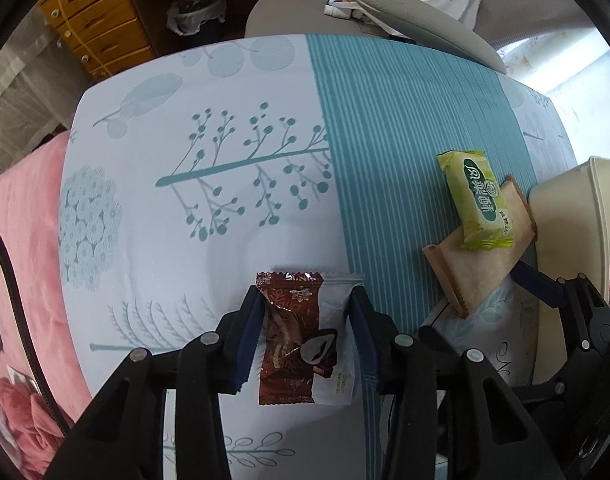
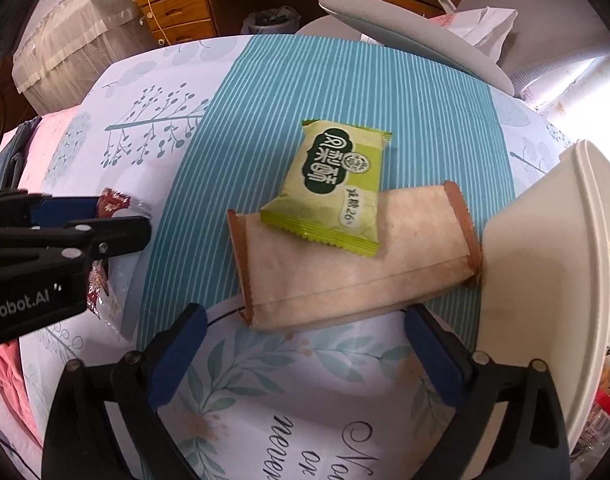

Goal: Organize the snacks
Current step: 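Grasp the tan paper wafer packet with the right tool while the left tool holds the chocolate wrapper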

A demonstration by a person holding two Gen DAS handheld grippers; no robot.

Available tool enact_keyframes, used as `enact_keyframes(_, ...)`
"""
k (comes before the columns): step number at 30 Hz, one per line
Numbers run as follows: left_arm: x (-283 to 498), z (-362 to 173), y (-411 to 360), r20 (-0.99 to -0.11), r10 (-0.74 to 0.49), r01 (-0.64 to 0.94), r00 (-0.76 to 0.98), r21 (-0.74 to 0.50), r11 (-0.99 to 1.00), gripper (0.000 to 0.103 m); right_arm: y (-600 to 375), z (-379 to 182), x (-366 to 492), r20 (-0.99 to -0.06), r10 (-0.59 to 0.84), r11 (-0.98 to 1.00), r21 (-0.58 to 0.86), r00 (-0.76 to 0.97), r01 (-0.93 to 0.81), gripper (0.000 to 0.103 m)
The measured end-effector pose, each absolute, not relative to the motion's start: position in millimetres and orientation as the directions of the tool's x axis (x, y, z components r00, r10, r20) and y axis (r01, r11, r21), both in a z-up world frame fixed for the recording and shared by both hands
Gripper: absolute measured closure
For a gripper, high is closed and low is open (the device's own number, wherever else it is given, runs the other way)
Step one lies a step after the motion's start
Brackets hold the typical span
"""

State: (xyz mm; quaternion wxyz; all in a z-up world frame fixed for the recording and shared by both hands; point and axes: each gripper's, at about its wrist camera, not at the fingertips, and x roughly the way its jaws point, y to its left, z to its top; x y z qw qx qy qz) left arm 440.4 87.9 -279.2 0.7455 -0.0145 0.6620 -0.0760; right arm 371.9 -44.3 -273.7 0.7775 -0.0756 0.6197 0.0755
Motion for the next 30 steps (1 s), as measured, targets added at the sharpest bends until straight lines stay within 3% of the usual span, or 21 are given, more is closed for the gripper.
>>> enact_keyframes(4, 434.9, -280.6, 94.2, -0.986, -0.131, 0.079, 0.106, -0.123, 0.989, 0.061, -51.6, -268.7, 374.3, -0.977, 0.02, 0.979, -0.024, 0.211, -0.204, 0.022)
enact_keyframes(12, 418.7, -272.0, 102.5, -0.983, -0.14, 0.037, 0.119, -0.137, 0.99, 0.061, -55.3, -257.2, 372.8, -0.974, 0.029, 0.976, -0.021, 0.223, -0.218, 0.074)
enact_keyframes(18, 408.3, -265.9, 106.1, -0.979, -0.16, 0.008, 0.125, -0.161, 0.987, 0.061, -63.9, -255.1, 371.2, -0.975, 0.053, 0.973, 0.002, 0.216, -0.231, 0.097)
enact_keyframes(25, 401.1, -260.2, 107.1, -0.977, -0.171, -0.021, 0.131, -0.175, 0.984, 0.061, -72.7, -247.6, 372.5, -0.973, 0.073, 0.964, 0.011, 0.221, -0.267, 0.094)
enact_keyframes(28, 397.1, -256.0, 110.4, -0.973, -0.182, -0.041, 0.139, -0.189, 0.981, 0.061, -75.1, -247.3, 380.0, -0.974, 0.076, 0.971, 0.024, 0.212, -0.238, 0.082)
enact_keyframes(30, 398.9, -252.9, 114.6, -0.973, -0.184, -0.049, 0.143, -0.192, 0.98, 0.061, -74.5, -246.9, 383.9, -0.971, 0.085, 0.976, 0.036, 0.222, -0.217, 0.059)
